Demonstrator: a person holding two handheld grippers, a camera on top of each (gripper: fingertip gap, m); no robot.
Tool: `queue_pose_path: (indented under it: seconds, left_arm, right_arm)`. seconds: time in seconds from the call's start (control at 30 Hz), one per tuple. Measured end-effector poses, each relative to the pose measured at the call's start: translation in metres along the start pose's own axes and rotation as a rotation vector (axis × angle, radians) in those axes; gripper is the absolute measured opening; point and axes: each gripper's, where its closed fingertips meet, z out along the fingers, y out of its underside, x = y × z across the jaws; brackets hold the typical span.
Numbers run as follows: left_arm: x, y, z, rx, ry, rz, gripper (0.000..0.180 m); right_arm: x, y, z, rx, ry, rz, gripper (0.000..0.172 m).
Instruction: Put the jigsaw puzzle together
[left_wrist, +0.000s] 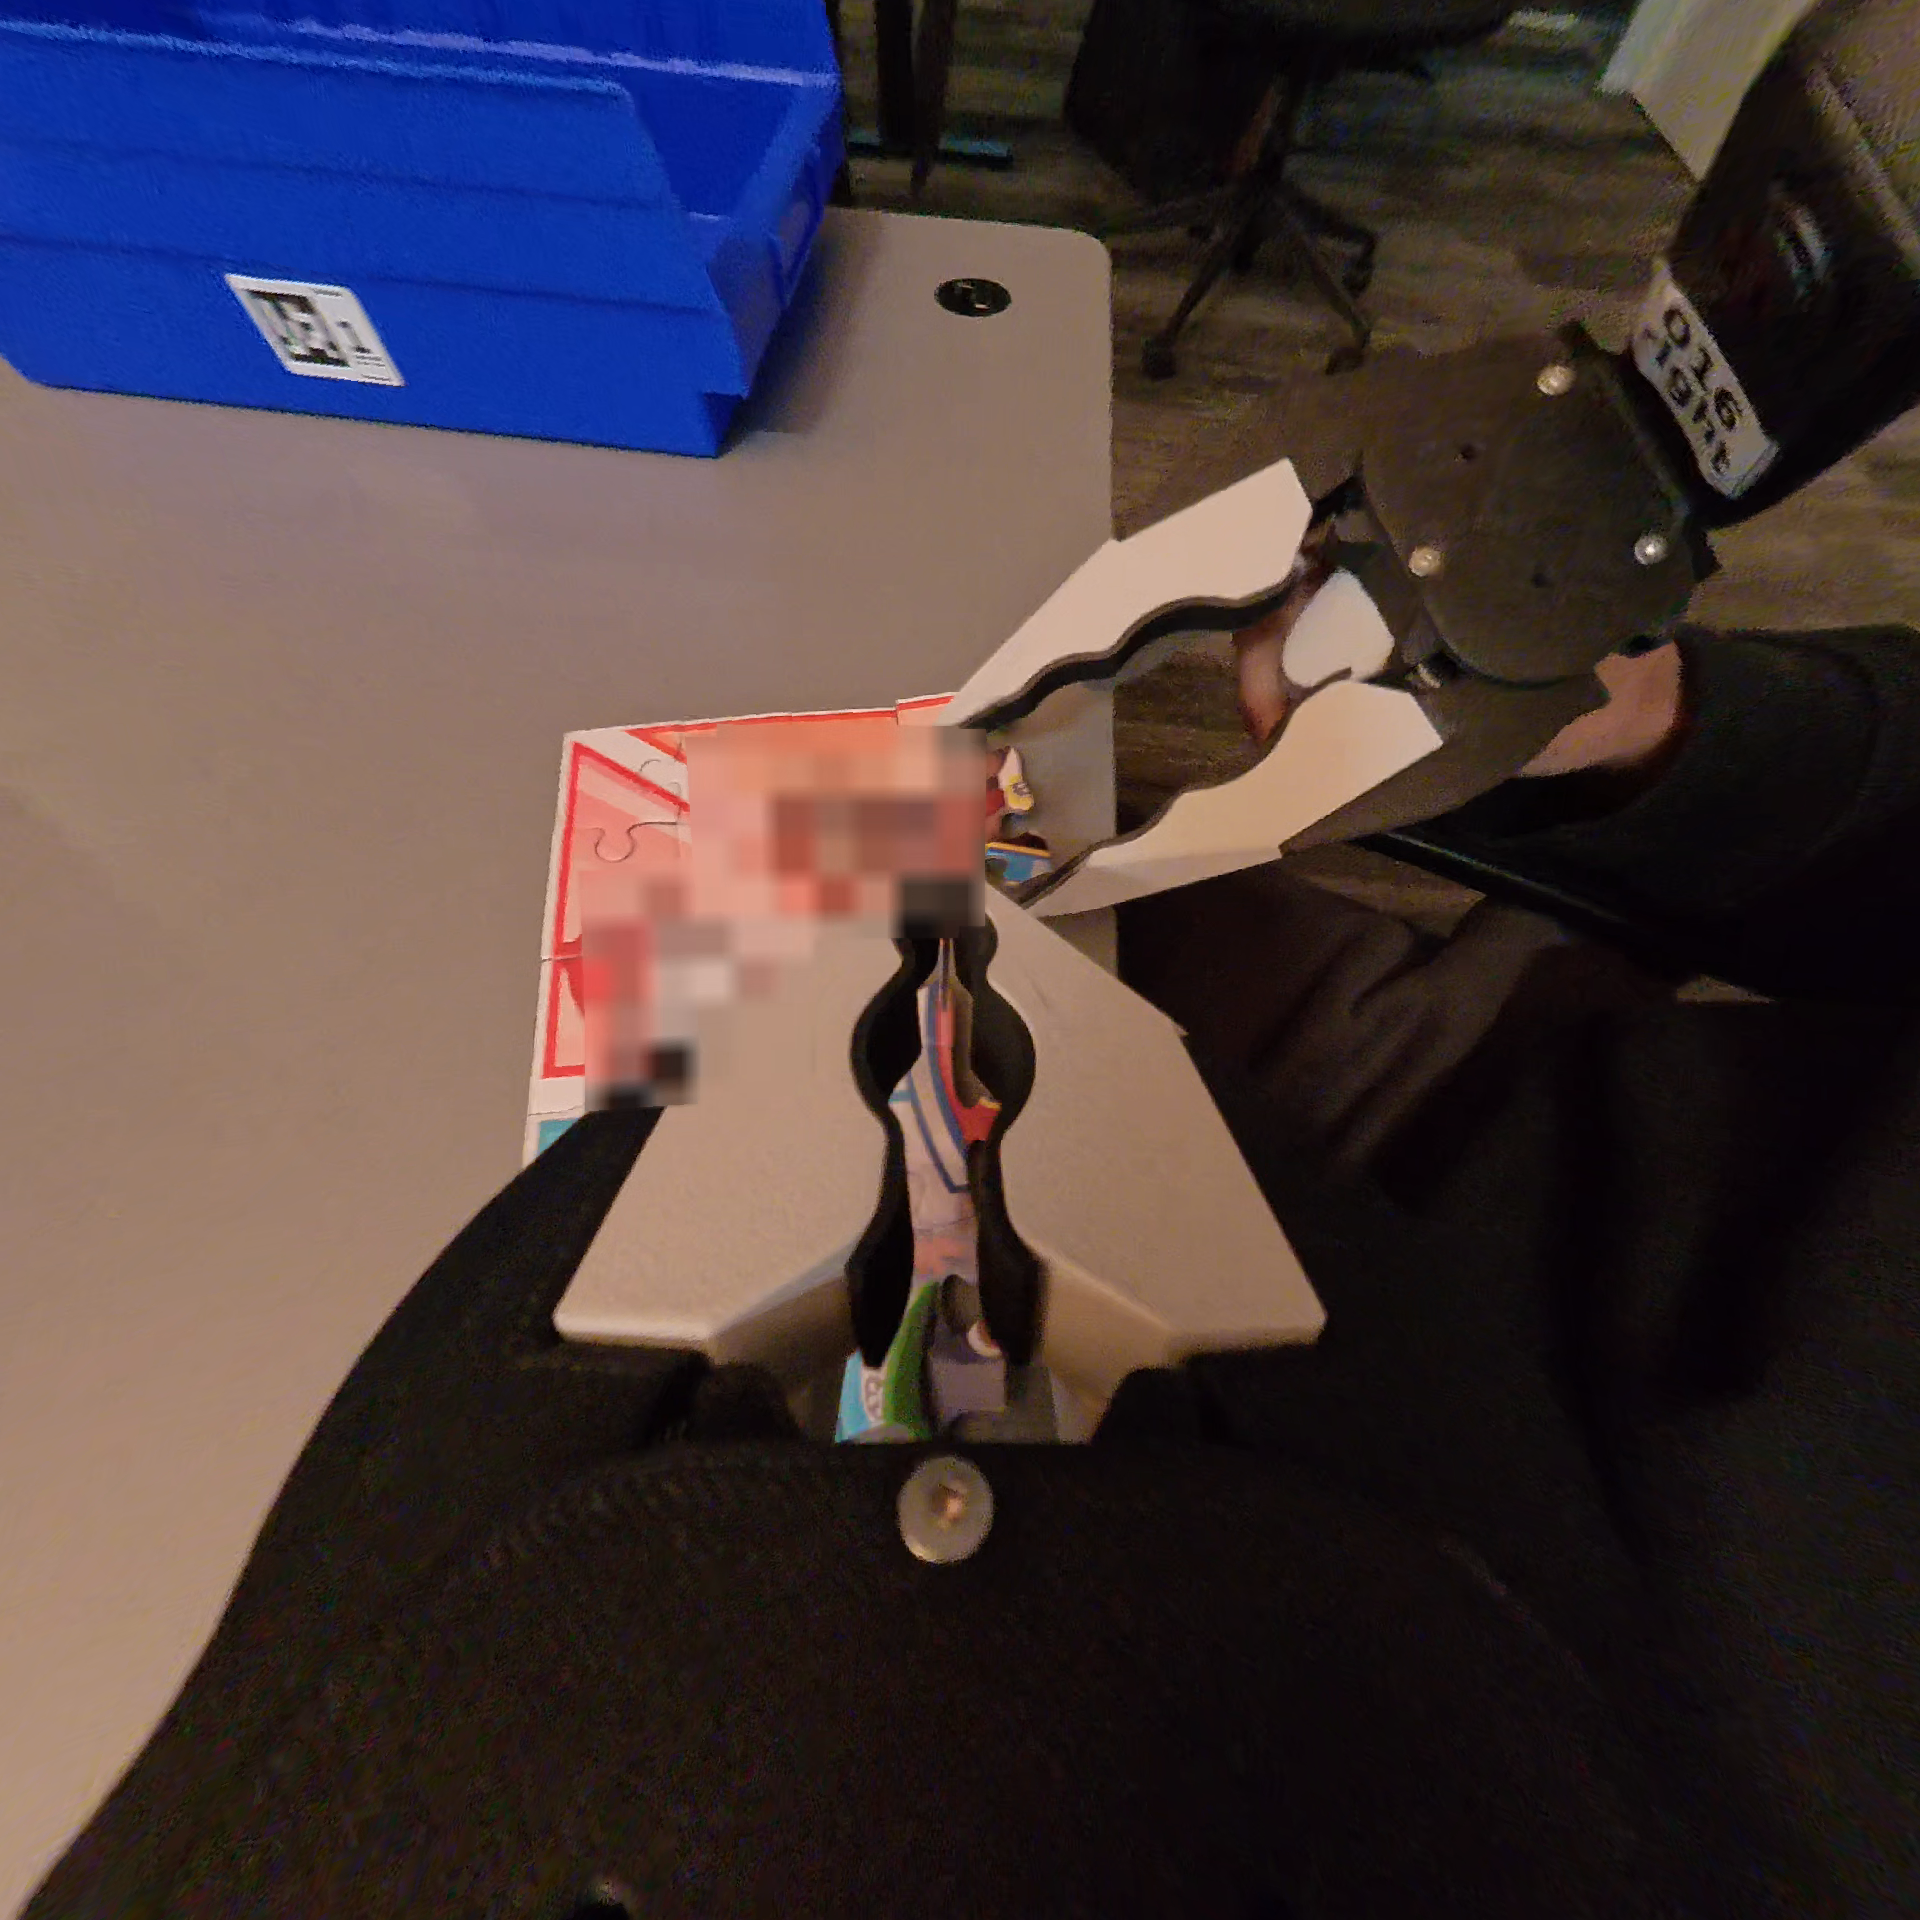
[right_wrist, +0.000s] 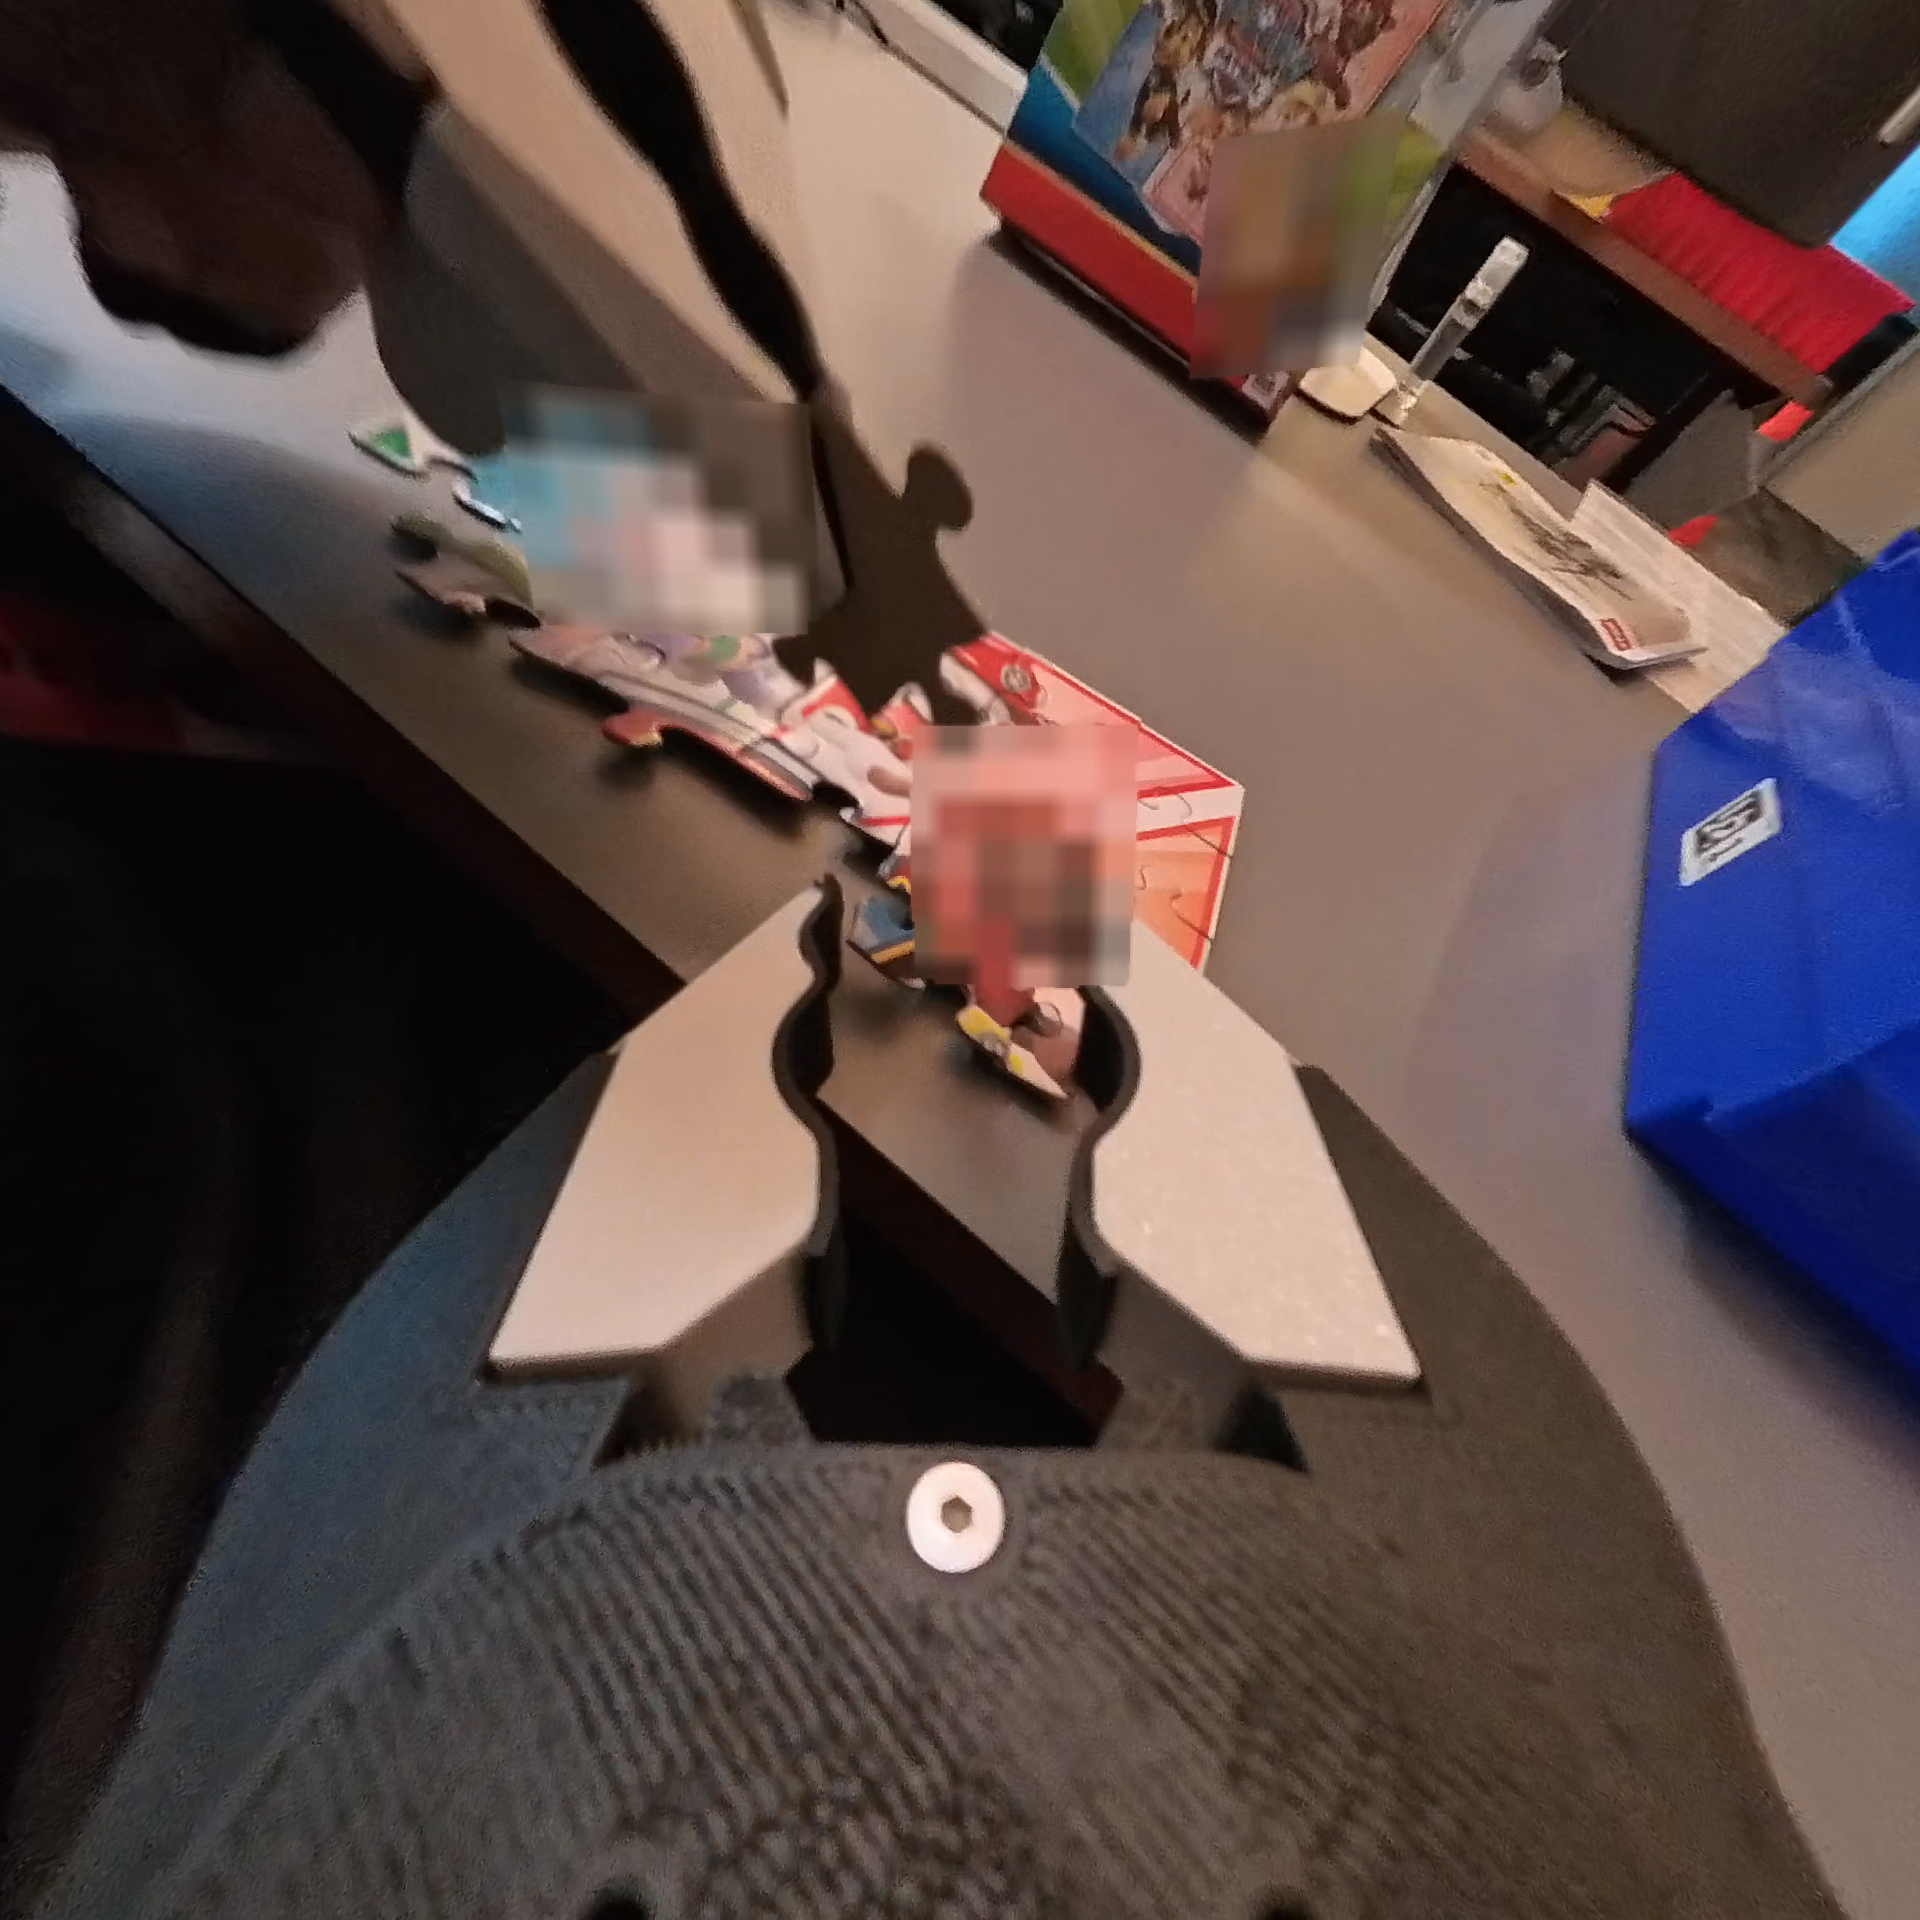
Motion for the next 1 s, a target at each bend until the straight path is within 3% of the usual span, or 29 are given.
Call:
queue_pose_path:
  seconds: [0.13, 0.27, 0.37, 0.5, 0.6, 0.8, 0.93, 1.0]
  left_arm:
    - [-0.027, 0.005, -0.030, -0.020, -0.152, 0.010, 0.000]
    - [-0.075, 0.026, -0.097, -0.050, -0.392, -0.056, 0.000]
    - [-0.118, 0.062, -0.164, -0.100, -0.608, -0.176, 0.000]
    - [-0.162, 0.131, -0.263, -0.266, -0.958, -0.294, 0.000]
    - [-0.173, 0.160, -0.303, -0.290, -1.047, -0.360, 0.000]
    - [-0.179, 0.172, -0.321, -0.281, -1.090, -0.373, 0.000]
    - [-0.178, 0.177, -0.304, -0.314, -1.034, -0.381, 0.000]
    - [-0.175, 0.175, -0.295, -0.307, -0.990, -0.387, 0.011]
  right_arm:
    - [0.000, 0.005, 0.000, -0.022, 0.021, -0.042, 0.043]
    - [0.002, 0.005, -0.001, -0.024, 0.031, -0.045, 0.043]
    - [0.003, 0.007, 0.000, -0.050, 0.059, -0.096, 0.041]
    - [0.003, 0.007, 0.002, -0.074, 0.089, -0.168, 0.033]
    - [0.001, 0.007, 0.004, -0.088, 0.102, -0.205, 0.027]
    - [-0.001, 0.007, 0.006, -0.094, 0.112, -0.228, 0.017]
    - [0.000, 0.007, 0.004, -0.092, 0.119, -0.223, 0.011]
    - [0.001, 0.007, 0.004, -0.091, 0.121, -0.219, 0.009]
